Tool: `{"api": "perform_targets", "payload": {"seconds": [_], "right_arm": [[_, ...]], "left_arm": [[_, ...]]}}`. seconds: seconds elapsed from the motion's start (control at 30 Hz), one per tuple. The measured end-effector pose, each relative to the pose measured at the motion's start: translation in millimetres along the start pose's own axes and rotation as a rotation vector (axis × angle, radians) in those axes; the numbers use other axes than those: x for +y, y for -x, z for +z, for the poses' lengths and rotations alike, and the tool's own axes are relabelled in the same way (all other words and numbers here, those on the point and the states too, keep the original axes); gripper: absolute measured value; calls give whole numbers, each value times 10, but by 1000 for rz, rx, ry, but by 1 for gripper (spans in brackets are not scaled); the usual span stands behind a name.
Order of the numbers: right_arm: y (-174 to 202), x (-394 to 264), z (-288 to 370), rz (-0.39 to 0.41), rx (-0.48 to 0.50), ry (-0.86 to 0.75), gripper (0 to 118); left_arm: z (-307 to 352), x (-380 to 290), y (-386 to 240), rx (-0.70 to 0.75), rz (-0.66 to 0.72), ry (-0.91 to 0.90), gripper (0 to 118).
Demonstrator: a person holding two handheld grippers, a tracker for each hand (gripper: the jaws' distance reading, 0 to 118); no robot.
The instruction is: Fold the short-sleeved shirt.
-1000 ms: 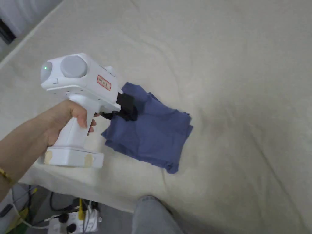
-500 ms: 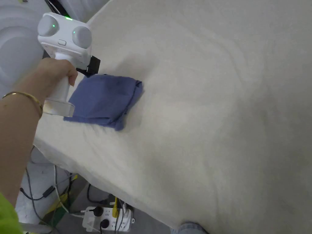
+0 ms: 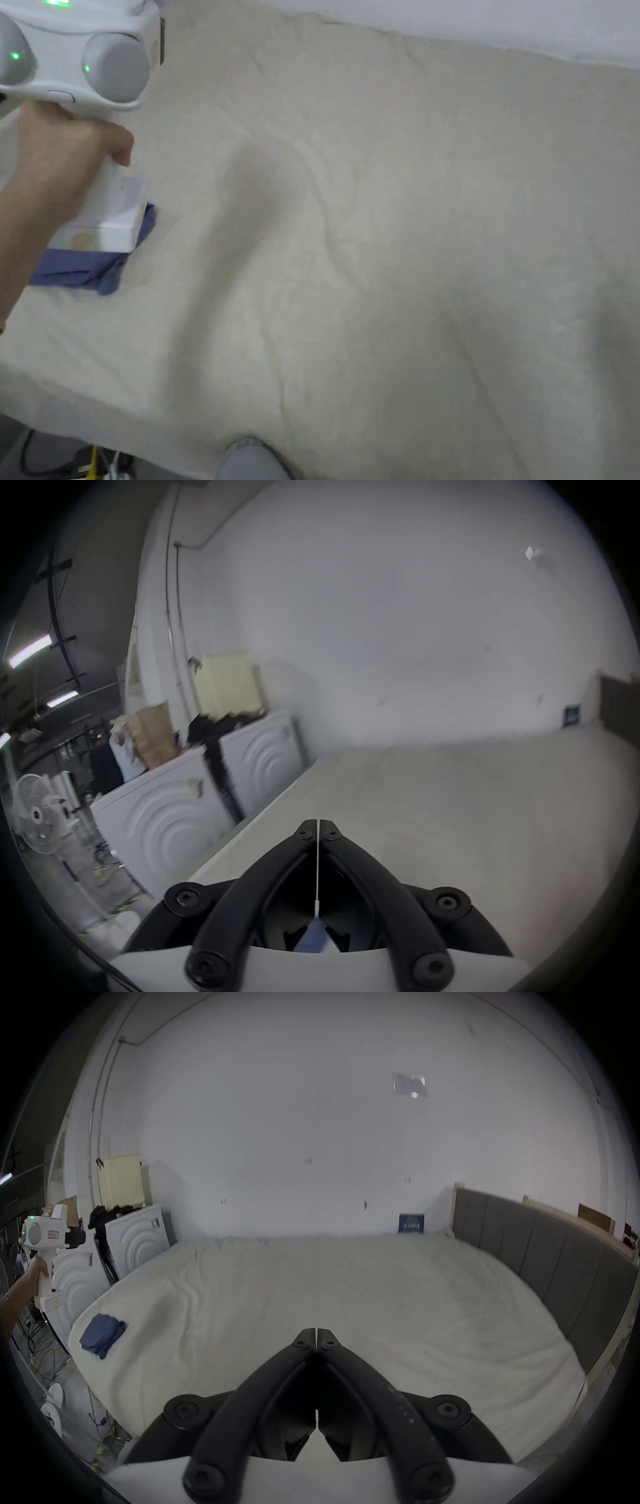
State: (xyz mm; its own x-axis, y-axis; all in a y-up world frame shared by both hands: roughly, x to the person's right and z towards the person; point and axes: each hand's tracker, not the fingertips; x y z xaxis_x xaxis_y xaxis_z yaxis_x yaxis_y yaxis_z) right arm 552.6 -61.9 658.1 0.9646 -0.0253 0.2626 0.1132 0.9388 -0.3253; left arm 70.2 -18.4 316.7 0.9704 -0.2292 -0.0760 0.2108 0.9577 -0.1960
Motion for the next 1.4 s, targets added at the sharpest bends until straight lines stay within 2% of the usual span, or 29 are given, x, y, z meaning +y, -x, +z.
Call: {"api": "perform_targets", "payload": {"seconds": [0.13,0.2,0.4,0.47,0.5,0.53,0.97,1.1,1.13,1.17,1.23,1.27,1.3,1.33,1.37,1.4], "right_arm": [[-158,262,218,18,-24,-115,1],[-231,323,297,12,-35,-161,1],[-303,335,364,-23,-66,-216,1],[-308,331,362,-15,-77,-211,1],[112,401,23,-14,-76,-208,1],[142,399,-3,-16,-75,-204,1],[112,-354,-71,-31,-68,-99,1],[137,-471,-57,-48,-56,-78,1],[138,-484,-55,-49,-56,-75,1],[155,-484,-42,-49,-53,-74,2],[169,-483,-26,-47,-54,-77,3],[173,-484,-19,-44,-58,-77,13],[223,-416,33,-44,-61,-80,26],[233,-401,51,-46,-58,-83,44],[226,-398,53,-51,-52,-83,71],[219,-396,52,-55,-48,-81,87]], "left_arm": [[728,220,-500,-164,113,-116,1],[1098,226,-784,-245,119,-185,1],[1724,-5,-1395,-344,204,-226,1],[1827,-128,-1539,-343,186,-244,1],[1897,-215,-1602,-347,169,-253,1],[1940,-274,-1635,-352,163,-257,1],[2064,-1110,-1669,-357,86,-110,3],[2049,-1206,-1663,-358,78,-63,8],[2049,-1218,-1662,-358,75,-58,12],[2049,-1222,-1661,-357,74,-54,27],[2054,-1214,-1639,-367,86,-43,66],[2051,-1202,-1626,-376,98,-36,89],[2051,-1191,-1618,-381,113,-33,102],[2058,-1182,-1612,-383,122,-38,111],[2076,-1166,-1596,-386,124,-47,118],[2088,-1144,-1595,-386,120,-52,118]]}}
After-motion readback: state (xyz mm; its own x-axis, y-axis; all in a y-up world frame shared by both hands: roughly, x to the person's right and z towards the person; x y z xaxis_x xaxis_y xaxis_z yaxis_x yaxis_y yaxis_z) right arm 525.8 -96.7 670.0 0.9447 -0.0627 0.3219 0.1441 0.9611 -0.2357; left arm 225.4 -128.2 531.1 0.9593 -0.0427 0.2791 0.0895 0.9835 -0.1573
